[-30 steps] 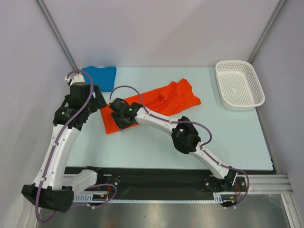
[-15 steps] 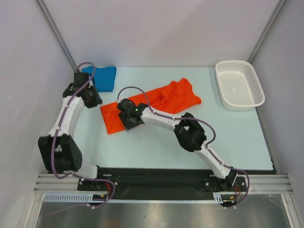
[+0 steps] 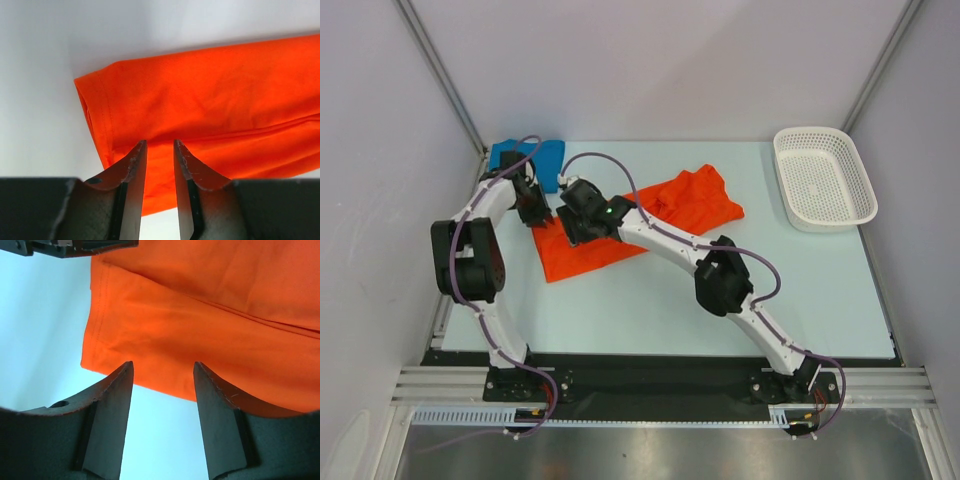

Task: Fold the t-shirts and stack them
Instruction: Fold the tshirt

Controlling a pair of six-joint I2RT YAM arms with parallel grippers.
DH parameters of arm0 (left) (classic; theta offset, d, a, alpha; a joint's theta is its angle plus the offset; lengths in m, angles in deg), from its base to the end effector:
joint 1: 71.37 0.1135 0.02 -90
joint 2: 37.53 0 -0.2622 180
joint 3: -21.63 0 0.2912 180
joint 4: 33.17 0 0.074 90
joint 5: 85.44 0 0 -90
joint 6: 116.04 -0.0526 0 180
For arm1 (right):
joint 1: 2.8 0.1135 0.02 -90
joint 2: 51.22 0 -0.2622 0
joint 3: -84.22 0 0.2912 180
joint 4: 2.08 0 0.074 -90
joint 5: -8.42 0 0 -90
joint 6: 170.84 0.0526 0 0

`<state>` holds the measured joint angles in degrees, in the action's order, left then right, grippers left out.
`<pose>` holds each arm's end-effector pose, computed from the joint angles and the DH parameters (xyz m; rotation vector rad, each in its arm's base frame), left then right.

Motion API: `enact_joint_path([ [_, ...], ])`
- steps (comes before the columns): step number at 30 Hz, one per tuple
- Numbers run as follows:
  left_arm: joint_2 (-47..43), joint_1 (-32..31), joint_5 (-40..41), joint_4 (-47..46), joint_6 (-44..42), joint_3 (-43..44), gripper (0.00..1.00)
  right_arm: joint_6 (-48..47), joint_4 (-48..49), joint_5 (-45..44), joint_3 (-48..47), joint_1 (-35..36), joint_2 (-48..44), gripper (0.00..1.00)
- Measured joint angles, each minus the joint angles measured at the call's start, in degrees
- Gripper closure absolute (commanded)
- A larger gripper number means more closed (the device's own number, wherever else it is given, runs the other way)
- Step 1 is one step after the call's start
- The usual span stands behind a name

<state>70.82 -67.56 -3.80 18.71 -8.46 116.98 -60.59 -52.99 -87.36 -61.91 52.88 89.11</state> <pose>0.4393 0.0216 0.1827 -0.4598 2.6724 -0.2691 0.3431 0.4931 0.2208 -0.6869 2.3159 0.5176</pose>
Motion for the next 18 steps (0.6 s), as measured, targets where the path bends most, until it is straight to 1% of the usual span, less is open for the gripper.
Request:
enact_joint_path([
  [5, 3.13, -0.22, 0.44, -0.09, -0.35, 0.61, 0.66, -0.42, 0.39, -1.22, -0.7, 0.26, 2.78, 0.44],
  [8, 4.26, -0.31, 2.32, 0.07, -0.11, 0.7, 0.67, -0.92, 0.26, -2.03, -0.5, 0.7, 4.83, 0.44],
  [12, 4.81, -0.42, 5.27, 0.44, 0.37, -0.17, 0.66, -1.27, 0.35, -2.89, 2.49, 1.51, 5.33, 0.44],
  [18, 7.13, -1.97, 9.27, 3.87, 0.39, -0.96, 0.64, -1.31, 1.44, -3.52, 5.53, 1.81, 4.76, 0.44],
])
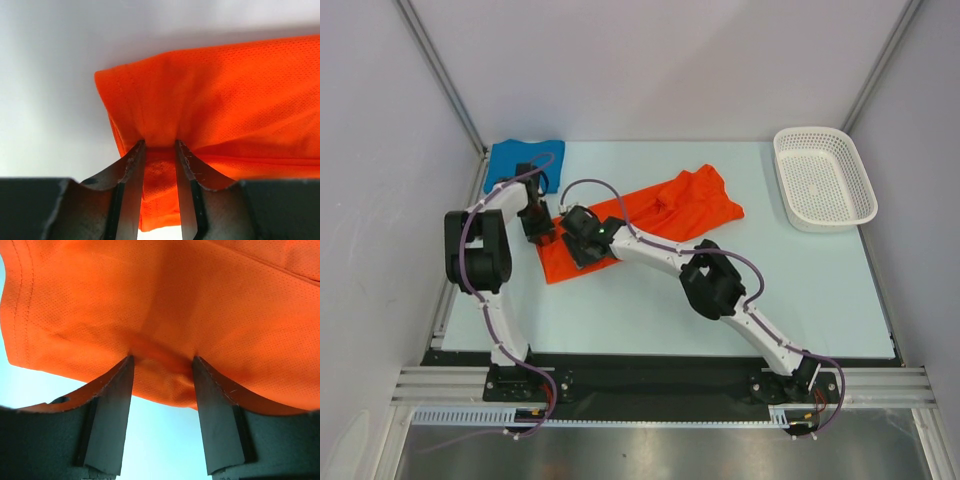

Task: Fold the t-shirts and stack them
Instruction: Fold the tshirt

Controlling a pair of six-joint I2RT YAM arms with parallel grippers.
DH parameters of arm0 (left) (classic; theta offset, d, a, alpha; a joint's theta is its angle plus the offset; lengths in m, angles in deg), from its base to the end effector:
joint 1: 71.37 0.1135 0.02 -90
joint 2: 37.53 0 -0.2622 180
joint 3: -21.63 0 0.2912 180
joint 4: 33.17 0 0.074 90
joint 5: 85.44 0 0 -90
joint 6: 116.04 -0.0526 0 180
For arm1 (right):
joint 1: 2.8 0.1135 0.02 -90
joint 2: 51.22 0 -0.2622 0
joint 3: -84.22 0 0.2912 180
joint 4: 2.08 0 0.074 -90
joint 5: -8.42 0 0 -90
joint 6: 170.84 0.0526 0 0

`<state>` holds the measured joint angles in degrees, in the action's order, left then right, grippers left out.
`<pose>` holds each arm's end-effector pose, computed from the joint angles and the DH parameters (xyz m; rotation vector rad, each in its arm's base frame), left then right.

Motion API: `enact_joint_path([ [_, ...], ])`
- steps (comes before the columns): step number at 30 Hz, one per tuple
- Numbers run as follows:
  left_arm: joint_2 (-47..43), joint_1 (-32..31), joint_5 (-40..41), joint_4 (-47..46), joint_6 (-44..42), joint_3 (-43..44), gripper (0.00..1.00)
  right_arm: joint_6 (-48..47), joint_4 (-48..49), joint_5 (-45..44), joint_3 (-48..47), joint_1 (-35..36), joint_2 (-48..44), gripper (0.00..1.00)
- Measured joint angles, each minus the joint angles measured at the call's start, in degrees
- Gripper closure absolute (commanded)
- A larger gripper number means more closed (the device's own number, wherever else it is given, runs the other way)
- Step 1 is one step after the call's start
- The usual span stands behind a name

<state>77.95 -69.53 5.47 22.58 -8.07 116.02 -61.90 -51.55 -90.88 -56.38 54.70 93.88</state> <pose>0.4331 0.0147 0.1221 -0.5035 2.8680 -0.0242 0.3292 0.5010 0.1388 -0.7718 2.4091 0.3472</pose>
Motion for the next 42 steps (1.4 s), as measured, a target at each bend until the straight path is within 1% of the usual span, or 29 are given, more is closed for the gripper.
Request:
enact_joint_path([
  [3, 0.02, -1.81, 2.29, 0.55, -0.09, 0.0, 0.63, 0.04, 1.99, 0.55, 3.21, -0.22, -1.66, 0.44],
  [7, -0.2, -4.04, 4.0, 1.31, -0.07, -0.66, 0.63, -0.13, 3.61, 1.79, 9.88, -0.79, -5.49, 0.44],
  [12, -2.01, -5.66, 3.74, 0.74, 0.04, -3.41, 0.64, -0.79, 3.98, 4.22, 16.52, -1.7, -9.68, 0.44],
  [14, -4.0, -7.43, 2.86, -0.33, 0.48, -6.54, 0.64, -1.22, 4.5, 5.11, 19.96, -2.05, -11.74, 0.44],
  [18, -9.44, -12.85, 1.31, -1.86, 2.49, -14.05, 0.66, -2.54, 5.01, 6.45, 29.05, -2.49, -17.62, 0.45],
  [25, -18.97, -20.85, -5.68, -1.57, 9.35, -26.08, 0.66, -4.5, 4.66, 7.69, 44.54, -2.62, -28.11, 0.44],
  [29, -23.67, -28.85, -10.64, -0.31, 15.52, -31.78, 0.66, -4.61, 3.34, 8.39, 54.42, -2.6, -35.41, 0.44],
  [32, -25.49, -35.17, -13.27, 0.22, 19.52, -33.53, 0.65, -3.93, 1.88, 8.59, 61.07, -2.62, -41.03, 0.44],
  [35, -27.21, -41.18, -14.32, 0.37, 22.71, -33.62, 0.59, -1.95, -0.5, 8.66, 66.51, -3.13, -47.06, 0.42],
  [36, -28.02, -42.88, -14.36, 0.59, 23.34, -33.31, 0.54, -1.11, -1.42, 8.61, 67.56, -3.48, -49.0, 0.41],
  [37, -28.72, -44.04, -14.23, 0.81, 23.74, -32.92, 0.51, -0.09, -2.19, 8.52, 68.15, -4.0, -50.99, 0.38],
  [39, -30.53, -45.62, -13.62, 2.47, 23.98, -30.64, 0.43, 2.16, -3.04, 8.39, 68.26, -5.46, -54.47, 0.34],
  [40, -31.56, -45.83, -12.81, 3.23, 23.96, -28.98, 0.41, 3.19, -3.15, 8.28, 68.22, -6.6, -56.37, 0.32],
  [41, -32.7, -45.86, -12.04, 3.87, 23.61, -26.99, 0.37, 4.31, -3.37, 8.11, 68.04, -8.02, -58.27, 0.31],
  [42, -33.59, -45.86, -11.23, 4.66, 23.17, -24.57, 0.36, 5.07, -3.5, 8.07, 67.73, -9.22, -59.56, 0.3],
])
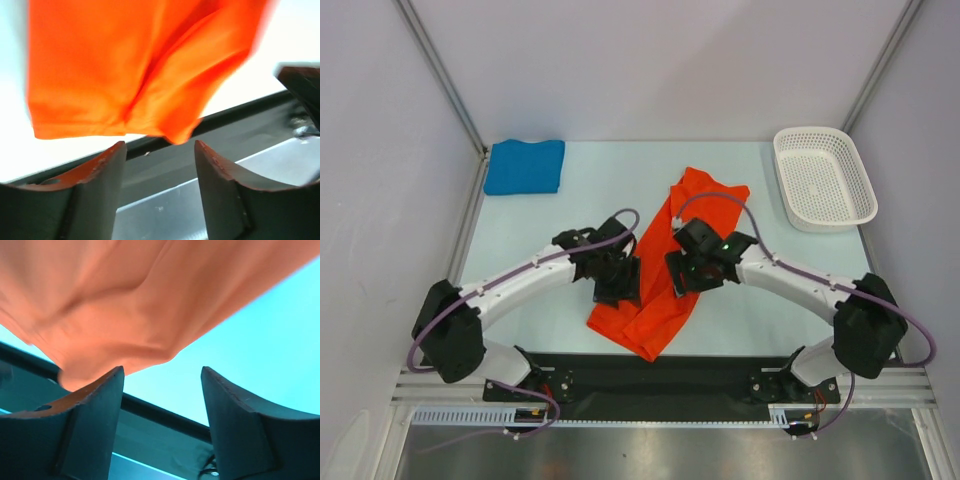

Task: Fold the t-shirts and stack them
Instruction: Fold the tshirt

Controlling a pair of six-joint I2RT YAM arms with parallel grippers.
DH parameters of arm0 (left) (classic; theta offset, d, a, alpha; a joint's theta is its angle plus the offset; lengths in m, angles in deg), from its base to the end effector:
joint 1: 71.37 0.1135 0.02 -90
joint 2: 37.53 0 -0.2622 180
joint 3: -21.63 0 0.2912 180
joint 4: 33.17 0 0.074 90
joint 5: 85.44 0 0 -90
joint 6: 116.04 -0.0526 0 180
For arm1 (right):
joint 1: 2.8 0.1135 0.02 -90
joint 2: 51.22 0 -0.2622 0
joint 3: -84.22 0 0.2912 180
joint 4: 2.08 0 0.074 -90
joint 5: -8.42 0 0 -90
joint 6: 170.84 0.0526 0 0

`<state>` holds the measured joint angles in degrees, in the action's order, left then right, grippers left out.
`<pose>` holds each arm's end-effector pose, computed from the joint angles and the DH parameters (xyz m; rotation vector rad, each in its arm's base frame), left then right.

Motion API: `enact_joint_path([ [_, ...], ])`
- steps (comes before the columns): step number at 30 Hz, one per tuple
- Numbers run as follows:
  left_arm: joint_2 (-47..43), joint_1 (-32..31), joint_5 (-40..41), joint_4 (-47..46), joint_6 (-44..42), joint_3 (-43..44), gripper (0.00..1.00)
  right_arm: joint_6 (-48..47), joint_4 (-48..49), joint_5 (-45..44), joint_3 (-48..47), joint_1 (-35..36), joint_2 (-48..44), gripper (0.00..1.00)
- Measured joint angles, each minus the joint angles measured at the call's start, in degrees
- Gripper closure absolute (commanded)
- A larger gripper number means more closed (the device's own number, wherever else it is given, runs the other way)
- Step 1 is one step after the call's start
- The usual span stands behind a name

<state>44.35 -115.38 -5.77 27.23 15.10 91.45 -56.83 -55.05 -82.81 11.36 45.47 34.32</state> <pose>0.2133 -0.2191 0.1923 0.1167 2.9926 -0.5119 0.2244 0.2499 0.1957 -0.5752 2.7069 0.3281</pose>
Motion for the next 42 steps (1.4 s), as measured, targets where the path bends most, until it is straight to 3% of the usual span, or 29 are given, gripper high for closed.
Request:
enact_joint_path([
  [6, -0.33, 0.48, 2.84, -0.7, -7.43, 16.09, 0.32, 4.39, 1.92, -1.95, -3.61, -12.94, -2.38, 0.3],
  [10, 5.44, 2.67, 1.05, -6.14, -14.12, 25.0, 0.43, 6.43, 5.6, -5.42, -6.38, -21.84, 0.42, 0.37],
  [14, 18.36, 6.32, -2.43, -11.8, -19.76, 35.47, 0.46, 7.06, 7.74, -7.23, -13.94, -27.65, 8.2, 0.4],
  [17, 29.97, 7.67, -3.69, -15.21, -23.17, 45.13, 0.6, 6.84, 9.22, -8.26, -22.27, -30.4, 16.44, 0.44],
  [24, 53.22, 8.76, -8.07, -20.33, -26.64, 65.96, 0.6, 4.37, 10.25, -9.51, -29.33, -34.71, 26.73, 0.42],
  [33, 65.66, 11.5, -15.54, -27.34, -19.17, 71.47, 0.65, 1.57, 10.86, -9.2, -29.9, -39.19, 30.23, 0.39],
  [42, 69.11, 14.01, -16.09, -29.68, -9.22, 71.65, 0.66, -0.76, 16.74, -2.21, -31.26, -40.04, 36.79, 0.35],
])
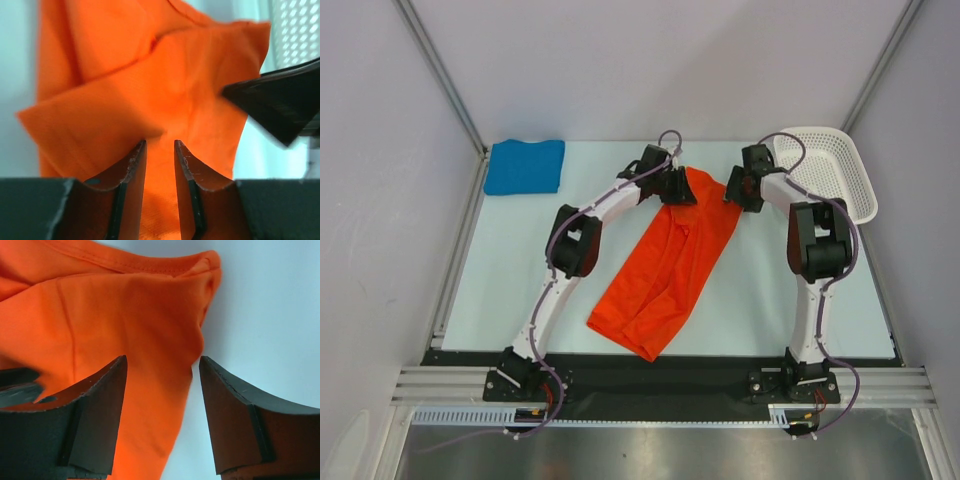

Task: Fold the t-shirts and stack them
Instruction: Fold the tshirt

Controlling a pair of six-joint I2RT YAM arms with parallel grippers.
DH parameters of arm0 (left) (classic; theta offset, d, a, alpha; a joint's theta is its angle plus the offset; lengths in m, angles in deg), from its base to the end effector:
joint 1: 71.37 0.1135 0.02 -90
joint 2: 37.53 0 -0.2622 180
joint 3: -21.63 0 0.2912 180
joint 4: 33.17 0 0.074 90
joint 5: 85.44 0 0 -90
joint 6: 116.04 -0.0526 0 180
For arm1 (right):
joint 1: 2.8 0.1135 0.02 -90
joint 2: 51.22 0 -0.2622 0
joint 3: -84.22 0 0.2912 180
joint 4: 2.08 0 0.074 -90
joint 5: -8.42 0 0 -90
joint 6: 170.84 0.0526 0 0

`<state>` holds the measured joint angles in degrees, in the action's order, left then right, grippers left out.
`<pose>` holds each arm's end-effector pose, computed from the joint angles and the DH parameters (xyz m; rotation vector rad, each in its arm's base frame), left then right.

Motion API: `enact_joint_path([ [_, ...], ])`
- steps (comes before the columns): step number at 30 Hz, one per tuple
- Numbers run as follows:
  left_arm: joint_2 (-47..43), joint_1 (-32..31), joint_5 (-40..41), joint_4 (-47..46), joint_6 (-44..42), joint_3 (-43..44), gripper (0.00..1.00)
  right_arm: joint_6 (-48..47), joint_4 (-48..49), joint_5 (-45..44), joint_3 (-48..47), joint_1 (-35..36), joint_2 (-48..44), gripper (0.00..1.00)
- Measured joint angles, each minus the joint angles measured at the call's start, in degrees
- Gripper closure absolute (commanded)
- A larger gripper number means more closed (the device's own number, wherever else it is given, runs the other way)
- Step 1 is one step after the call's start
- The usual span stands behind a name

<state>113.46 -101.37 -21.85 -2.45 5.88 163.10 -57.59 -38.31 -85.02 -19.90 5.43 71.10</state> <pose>0.5330 -0.3347 0.1143 0.2220 2.4154 -1.0605 0.5056 0.0699 0.1412 0.3541 2.4996 0.1467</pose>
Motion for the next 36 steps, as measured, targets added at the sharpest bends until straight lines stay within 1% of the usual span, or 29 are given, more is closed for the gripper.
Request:
enact_joint_path([
  [6, 1.68, 3.91, -1.92, -2.43, 6.95, 0.31, 0.66, -1.07, 2.58, 3.69, -6.03, 0.07, 4.81, 0.35],
  [8, 1.84, 5.18, -2.27, -2.8, 8.39, 0.31, 0.66, -1.42, 2.34, 5.18, -9.92, 0.09, 8.17, 0.36],
  [12, 1.86, 7.78, -2.19, -3.1, 10.78, 0.31, 0.67, -2.62, 1.33, 7.32, -21.38, 0.68, 14.97, 0.36],
  [17, 1.88, 10.64, -0.9, -3.67, 11.65, 0.31, 0.67, -3.13, -2.69, 9.7, -38.51, 2.97, 25.35, 0.34],
  [18, 1.86, 11.1, -0.63, -3.85, 11.63, 0.31, 0.66, -3.15, -3.43, 10.14, -42.66, 3.67, 27.61, 0.32],
  [19, 1.86, 11.54, -0.46, -4.11, 11.56, 0.31, 0.64, -3.08, -3.85, 10.36, -44.92, 4.13, 28.83, 0.31],
  [20, 1.81, 12.0, -0.07, -4.13, 11.34, 0.31, 0.59, -2.54, -4.63, 10.54, -47.19, 4.55, 29.83, 0.3],
  [22, 1.51, 12.61, 0.37, -3.65, 10.51, 0.63, 0.5, -1.99, -5.57, 10.84, -48.13, 5.38, 29.97, 0.27],
  [23, 1.22, 12.76, 0.72, -3.02, 9.79, 0.98, 0.42, -1.77, -5.88, 11.04, -48.41, 5.62, 29.81, 0.22],
  [24, 0.7, 12.9, 1.31, -2.19, 8.85, 1.38, 0.38, -1.42, -6.25, 11.04, -48.41, 5.7, 29.51, 0.2],
  [25, -0.22, 12.94, 1.97, -1.14, 7.8, 1.49, 0.31, -1.2, -7.43, 10.88, -48.39, 5.64, 29.18, 0.16],
  [26, -1.11, 12.94, 2.47, -0.33, 6.88, 1.49, 0.27, -1.07, -8.57, 10.78, -48.35, 5.44, 28.81, 0.15],
  [29, -5.81, 12.94, 4.52, 3.78, 3.48, 1.49, 0.23, -1.05, -14.19, 9.9, -47.98, 4.07, 26.29, 0.12],
  [31, -10.64, 12.92, 6.01, 6.58, 0.61, 0.81, 0.22, -1.51, -18.47, 8.92, -46.6, 3.08, 22.88, 0.1],
  [34, -21.14, 12.72, 8.61, 8.83, -3.06, -4.68, 0.23, -2.62, -23.1, 6.67, -41.9, 2.14, 15.45, 0.09],
  [36, -30.84, 12.52, 9.75, 9.2, -5.38, -12.24, 0.27, -3.06, -25.97, 5.62, -36.0, 2.29, 7.96, 0.09],
])
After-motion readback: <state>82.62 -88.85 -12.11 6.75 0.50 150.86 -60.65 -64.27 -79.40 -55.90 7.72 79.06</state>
